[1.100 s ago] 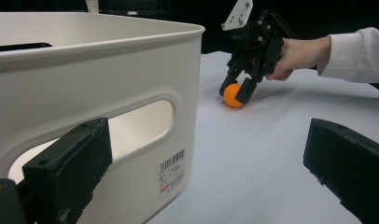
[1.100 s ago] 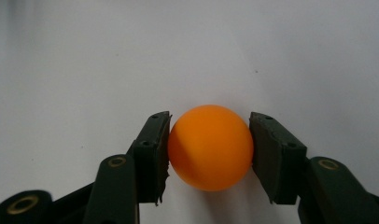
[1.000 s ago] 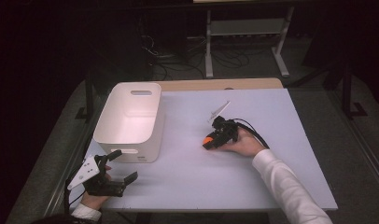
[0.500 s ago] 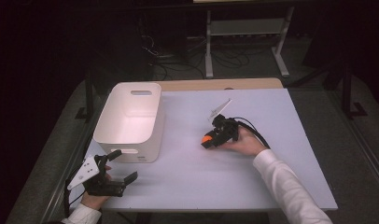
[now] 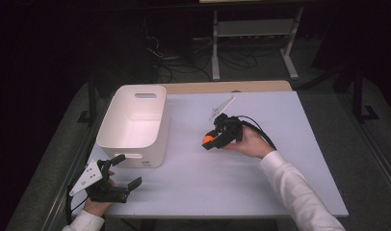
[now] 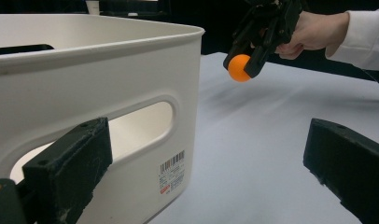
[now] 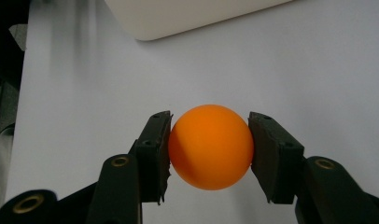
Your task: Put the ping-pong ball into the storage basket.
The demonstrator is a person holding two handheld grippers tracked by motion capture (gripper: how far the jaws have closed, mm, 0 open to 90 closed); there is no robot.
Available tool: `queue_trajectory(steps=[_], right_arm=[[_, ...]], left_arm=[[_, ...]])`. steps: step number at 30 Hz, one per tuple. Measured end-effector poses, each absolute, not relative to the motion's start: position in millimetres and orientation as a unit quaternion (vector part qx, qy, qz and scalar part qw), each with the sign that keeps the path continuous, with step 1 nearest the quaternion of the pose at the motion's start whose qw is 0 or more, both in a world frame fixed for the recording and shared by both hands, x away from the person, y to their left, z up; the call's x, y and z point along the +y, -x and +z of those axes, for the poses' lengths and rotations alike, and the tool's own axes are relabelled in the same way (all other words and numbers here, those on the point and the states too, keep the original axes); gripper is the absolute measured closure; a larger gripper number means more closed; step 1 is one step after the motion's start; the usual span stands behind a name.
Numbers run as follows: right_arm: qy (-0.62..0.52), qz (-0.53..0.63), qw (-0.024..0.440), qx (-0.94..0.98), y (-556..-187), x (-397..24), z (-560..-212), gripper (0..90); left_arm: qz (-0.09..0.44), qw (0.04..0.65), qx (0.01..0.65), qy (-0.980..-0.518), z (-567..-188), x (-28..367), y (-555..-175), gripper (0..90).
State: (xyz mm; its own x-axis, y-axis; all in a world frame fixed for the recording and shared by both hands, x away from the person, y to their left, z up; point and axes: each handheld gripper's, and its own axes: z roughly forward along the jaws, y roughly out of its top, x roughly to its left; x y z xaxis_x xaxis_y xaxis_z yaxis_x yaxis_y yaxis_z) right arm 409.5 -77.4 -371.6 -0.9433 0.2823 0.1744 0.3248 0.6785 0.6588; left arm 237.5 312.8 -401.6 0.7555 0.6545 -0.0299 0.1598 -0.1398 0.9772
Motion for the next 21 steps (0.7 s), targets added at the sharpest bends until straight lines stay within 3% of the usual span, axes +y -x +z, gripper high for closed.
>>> queue_trajectory(steps=[21], right_arm=[[0.154, -0.395, 0.016, -0.906, -412, -70, -327, 49.5]], left_arm=[[0.208, 0.595, 0.28, -0.724, -401, 313, -237, 0.7]])
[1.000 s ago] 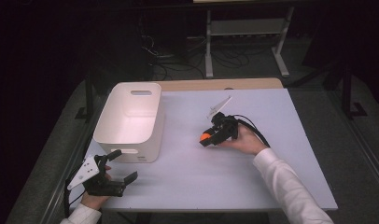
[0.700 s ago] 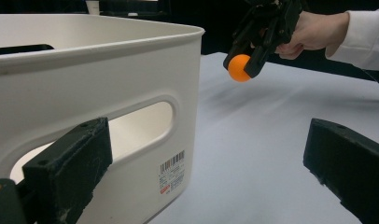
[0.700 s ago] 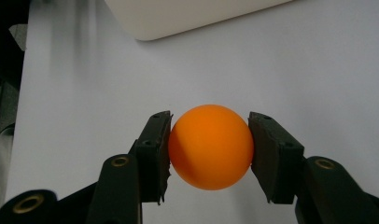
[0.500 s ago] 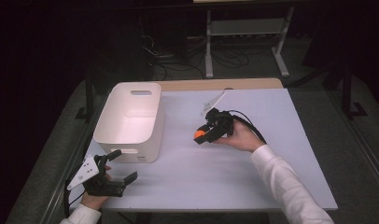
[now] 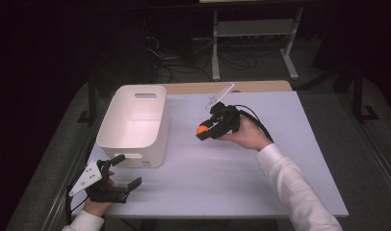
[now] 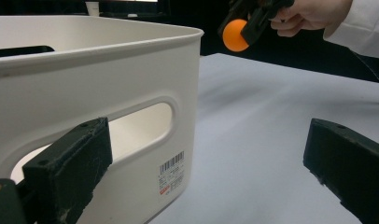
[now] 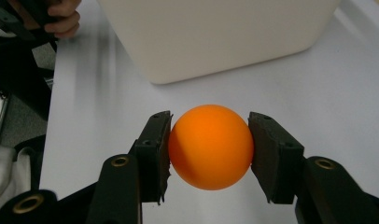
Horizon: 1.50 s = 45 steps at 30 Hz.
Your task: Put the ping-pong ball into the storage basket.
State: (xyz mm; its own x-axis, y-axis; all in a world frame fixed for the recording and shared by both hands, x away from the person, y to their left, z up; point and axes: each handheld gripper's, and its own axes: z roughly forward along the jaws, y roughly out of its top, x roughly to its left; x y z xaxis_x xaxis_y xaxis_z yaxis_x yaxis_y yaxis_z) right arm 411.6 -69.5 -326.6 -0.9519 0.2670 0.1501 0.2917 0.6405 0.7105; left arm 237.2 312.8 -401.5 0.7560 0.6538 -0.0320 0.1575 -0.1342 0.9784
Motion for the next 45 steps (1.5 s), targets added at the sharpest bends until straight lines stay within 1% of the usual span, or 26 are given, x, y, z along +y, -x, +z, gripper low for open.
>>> queue_trajectory(steps=[7, 9, 11, 12, 30, 38, 45], right_arm=[[0.149, -0.404, 0.014, -0.902, -412, -66, -314, 49.5], [0.14, -0.405, 0.01, -0.903, -413, -64, -311, 49.5], [0.146, -0.403, 0.017, -0.903, -412, -62, -307, 49.5], [0.139, -0.405, 0.016, -0.903, -413, -60, -306, 49.5], [0.112, -0.408, 0.009, -0.906, -418, -32, -283, 49.6], [0.102, -0.408, 0.019, -0.907, -420, -21, -277, 49.6], [0.093, -0.413, 0.017, -0.906, -423, -11, -267, 49.6]], left_arm=[[0.21, 0.585, 0.278, -0.732, -401, 314, -237, 0.7], [0.209, 0.593, 0.278, -0.726, -402, 313, -238, 0.7], [0.208, 0.598, 0.281, -0.721, -402, 312, -237, 0.7], [0.211, 0.591, 0.276, -0.728, -401, 314, -238, 0.7], [0.21, 0.593, 0.276, -0.727, -402, 314, -237, 0.7], [0.209, 0.593, 0.275, -0.727, -402, 314, -238, 0.7], [0.21, 0.592, 0.273, -0.728, -401, 314, -238, 0.7]])
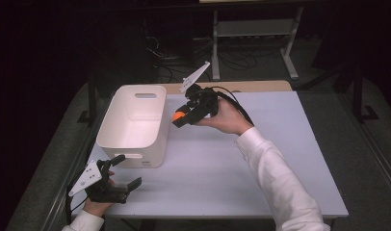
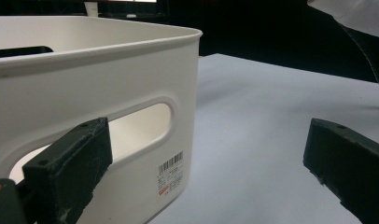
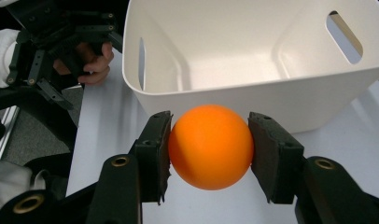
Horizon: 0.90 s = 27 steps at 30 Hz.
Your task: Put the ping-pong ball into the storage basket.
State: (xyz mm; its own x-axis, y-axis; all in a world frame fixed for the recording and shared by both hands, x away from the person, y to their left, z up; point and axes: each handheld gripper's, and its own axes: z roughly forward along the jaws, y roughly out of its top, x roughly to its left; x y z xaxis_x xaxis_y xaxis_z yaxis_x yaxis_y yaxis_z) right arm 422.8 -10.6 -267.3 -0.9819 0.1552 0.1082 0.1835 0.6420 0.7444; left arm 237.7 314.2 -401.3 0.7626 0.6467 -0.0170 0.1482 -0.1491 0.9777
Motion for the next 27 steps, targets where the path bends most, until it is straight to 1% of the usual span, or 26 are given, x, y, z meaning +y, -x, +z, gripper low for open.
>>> queue_trajectory(steps=[19, 27], right_arm=[[0.072, -0.414, 0.017, -0.907, -423, 15, -255, 49.6], [0.065, -0.413, 0.016, -0.908, -424, 24, -255, 49.6]], left_arm=[[0.207, 0.594, 0.276, -0.727, -401, 314, -237, 0.7], [0.206, 0.593, 0.276, -0.728, -401, 314, -237, 0.7]])
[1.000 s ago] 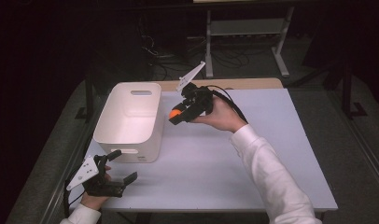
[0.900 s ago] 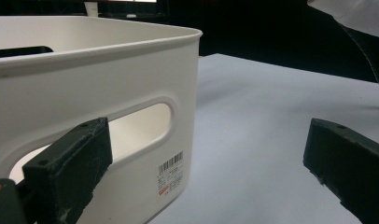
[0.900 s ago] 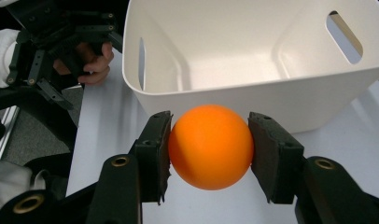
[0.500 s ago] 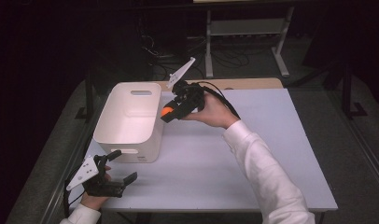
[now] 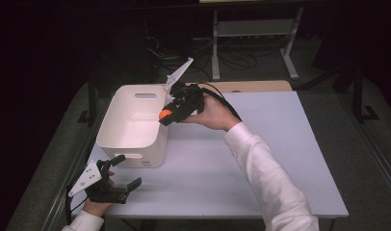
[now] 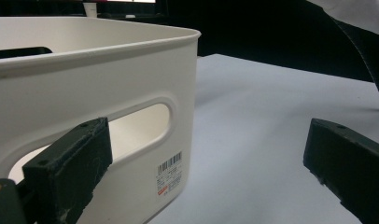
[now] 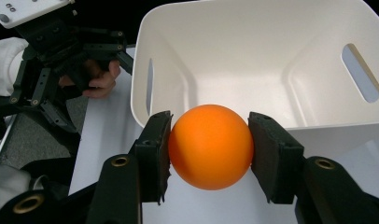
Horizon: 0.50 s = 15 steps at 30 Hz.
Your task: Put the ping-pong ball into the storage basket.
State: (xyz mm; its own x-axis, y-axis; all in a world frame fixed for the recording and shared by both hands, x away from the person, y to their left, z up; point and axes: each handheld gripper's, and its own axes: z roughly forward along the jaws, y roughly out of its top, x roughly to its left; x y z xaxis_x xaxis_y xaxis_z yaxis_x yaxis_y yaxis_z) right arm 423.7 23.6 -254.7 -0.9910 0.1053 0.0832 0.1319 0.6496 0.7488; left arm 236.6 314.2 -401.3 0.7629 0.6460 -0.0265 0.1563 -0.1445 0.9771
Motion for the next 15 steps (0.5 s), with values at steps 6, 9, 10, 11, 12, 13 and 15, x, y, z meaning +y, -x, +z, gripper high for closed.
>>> queue_trajectory(steps=[6, 9, 10, 11, 12, 13, 15], right_arm=[[0.063, -0.415, 0.019, -0.907, -424, 29, -253, 49.6], [0.059, -0.413, 0.017, -0.909, -426, 33, -252, 49.6], [0.058, -0.413, 0.019, -0.909, -426, 34, -252, 49.6], [0.057, -0.412, 0.018, -0.909, -426, 35, -252, 49.6], [0.057, -0.414, 0.019, -0.909, -426, 36, -251, 49.6], [0.054, -0.415, 0.018, -0.908, -426, 38, -251, 49.6], [0.051, -0.411, 0.018, -0.91, -427, 41, -251, 49.6]], left_arm=[[0.207, 0.592, 0.276, -0.728, -401, 314, -236, 0.7], [0.207, 0.593, 0.276, -0.728, -401, 314, -237, 0.7], [0.206, 0.593, 0.276, -0.728, -401, 314, -236, 0.7], [0.206, 0.592, 0.277, -0.728, -401, 314, -236, 0.7], [0.206, 0.592, 0.277, -0.728, -401, 315, -236, 0.7], [0.206, 0.592, 0.277, -0.728, -401, 315, -236, 0.7], [0.206, 0.592, 0.276, -0.729, -401, 315, -236, 0.7]])
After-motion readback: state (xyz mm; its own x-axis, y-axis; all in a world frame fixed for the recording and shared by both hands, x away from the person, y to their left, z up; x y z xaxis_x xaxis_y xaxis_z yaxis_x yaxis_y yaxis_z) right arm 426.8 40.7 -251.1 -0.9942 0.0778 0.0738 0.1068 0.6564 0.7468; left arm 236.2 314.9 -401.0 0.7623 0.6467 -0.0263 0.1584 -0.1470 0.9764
